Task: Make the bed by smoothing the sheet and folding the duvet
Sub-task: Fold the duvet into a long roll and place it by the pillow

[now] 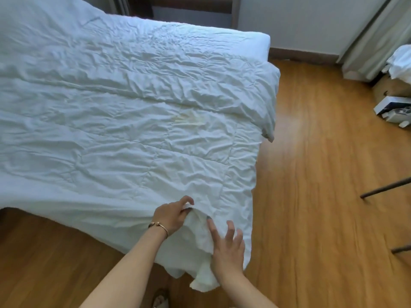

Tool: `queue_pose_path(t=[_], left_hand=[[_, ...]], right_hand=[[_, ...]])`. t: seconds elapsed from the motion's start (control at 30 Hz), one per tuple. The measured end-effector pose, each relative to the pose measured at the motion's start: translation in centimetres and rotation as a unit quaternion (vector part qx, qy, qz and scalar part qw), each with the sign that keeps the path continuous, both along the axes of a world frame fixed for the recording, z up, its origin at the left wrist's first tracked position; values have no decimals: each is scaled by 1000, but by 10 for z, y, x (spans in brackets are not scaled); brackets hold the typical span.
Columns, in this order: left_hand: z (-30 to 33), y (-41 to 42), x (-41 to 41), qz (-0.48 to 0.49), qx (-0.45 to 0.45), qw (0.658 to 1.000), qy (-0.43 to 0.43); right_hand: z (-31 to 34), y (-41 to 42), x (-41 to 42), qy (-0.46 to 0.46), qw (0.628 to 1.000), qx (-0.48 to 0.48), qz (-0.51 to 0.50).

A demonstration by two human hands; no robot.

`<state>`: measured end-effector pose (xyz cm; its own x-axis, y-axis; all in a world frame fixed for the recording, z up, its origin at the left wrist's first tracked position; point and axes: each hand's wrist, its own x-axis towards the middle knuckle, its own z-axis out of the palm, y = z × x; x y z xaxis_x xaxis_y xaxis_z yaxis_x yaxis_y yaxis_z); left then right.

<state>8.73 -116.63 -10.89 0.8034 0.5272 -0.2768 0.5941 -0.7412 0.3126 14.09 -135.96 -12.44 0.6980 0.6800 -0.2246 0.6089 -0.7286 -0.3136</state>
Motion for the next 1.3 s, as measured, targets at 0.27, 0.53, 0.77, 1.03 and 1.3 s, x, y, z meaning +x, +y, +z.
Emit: queue_pose_path(t=[0.27, 0.53, 0.77, 1.03, 1.3], left_hand=[[-14, 20, 33, 81, 53, 992, -84], [-54, 18, 69, 94, -5, 996, 4], [-64, 60, 88, 39, 108, 991, -70], [-22, 145, 253, 150, 183, 956, -171], [35, 233, 410, 124, 160, 951, -234]], right_hand=[[15, 15, 192, 4, 997, -80, 25], [4, 19, 216, 244, 966, 57, 65], [27, 54, 301, 135, 941, -6, 312], [36, 124, 458, 221, 940, 106, 236], [55, 190, 589, 59, 972, 127, 190]])
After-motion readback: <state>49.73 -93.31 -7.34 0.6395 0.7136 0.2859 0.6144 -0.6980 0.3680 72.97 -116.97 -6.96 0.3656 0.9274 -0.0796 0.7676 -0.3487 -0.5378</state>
